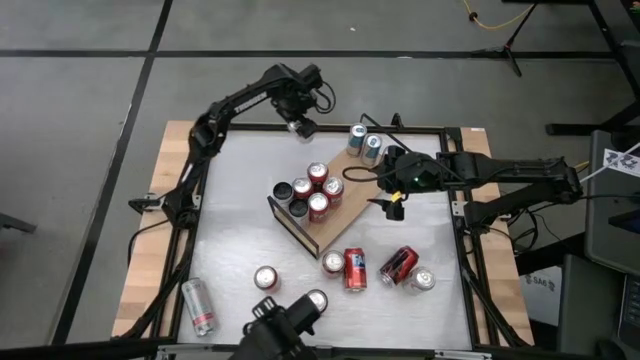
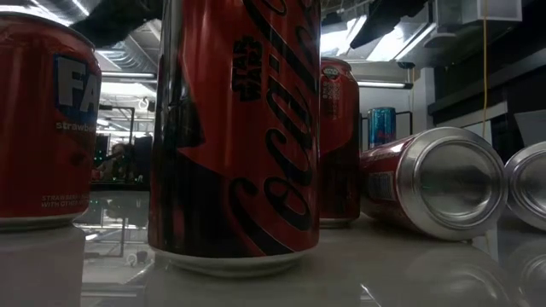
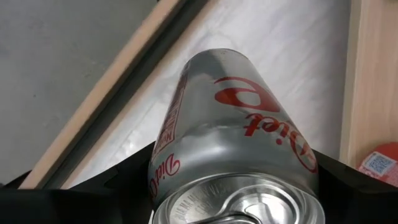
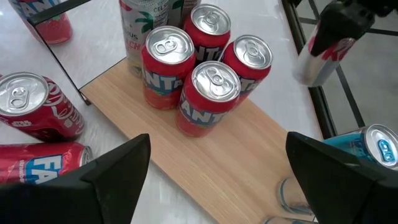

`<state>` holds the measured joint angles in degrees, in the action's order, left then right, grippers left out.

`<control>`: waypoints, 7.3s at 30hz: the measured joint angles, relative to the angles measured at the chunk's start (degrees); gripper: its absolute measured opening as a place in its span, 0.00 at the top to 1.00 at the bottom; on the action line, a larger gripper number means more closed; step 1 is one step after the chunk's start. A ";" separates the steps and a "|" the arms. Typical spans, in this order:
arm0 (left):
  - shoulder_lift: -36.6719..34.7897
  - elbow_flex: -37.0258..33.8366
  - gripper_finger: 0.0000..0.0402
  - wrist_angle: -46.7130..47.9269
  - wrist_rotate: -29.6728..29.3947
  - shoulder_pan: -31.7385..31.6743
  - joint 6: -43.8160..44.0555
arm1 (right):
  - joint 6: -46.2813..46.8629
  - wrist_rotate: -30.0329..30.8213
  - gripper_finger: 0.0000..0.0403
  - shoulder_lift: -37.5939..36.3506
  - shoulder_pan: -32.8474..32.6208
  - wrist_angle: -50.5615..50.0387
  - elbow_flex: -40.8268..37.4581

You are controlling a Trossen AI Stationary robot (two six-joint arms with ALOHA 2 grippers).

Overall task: Place canned beverage on shelf
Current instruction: Put the red silver soda can on the shelf

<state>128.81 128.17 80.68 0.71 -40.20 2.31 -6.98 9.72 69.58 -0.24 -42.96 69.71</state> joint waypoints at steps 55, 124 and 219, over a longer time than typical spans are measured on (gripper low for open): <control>4.11 -0.30 0.23 1.94 -3.20 6.70 0.46 | 0.02 -0.31 0.10 0.04 5.54 -0.20 0.00; -11.32 6.43 0.12 9.34 -3.18 6.83 -1.44 | -1.24 -2.13 0.10 0.16 11.79 14.74 0.00; -55.67 -55.68 0.12 -27.71 -16.03 27.27 33.57 | 0.82 -17.86 0.10 47.74 27.27 11.36 41.18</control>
<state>73.14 72.49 52.97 -15.32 -12.93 35.88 -6.16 -8.14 117.32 27.03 -31.60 110.90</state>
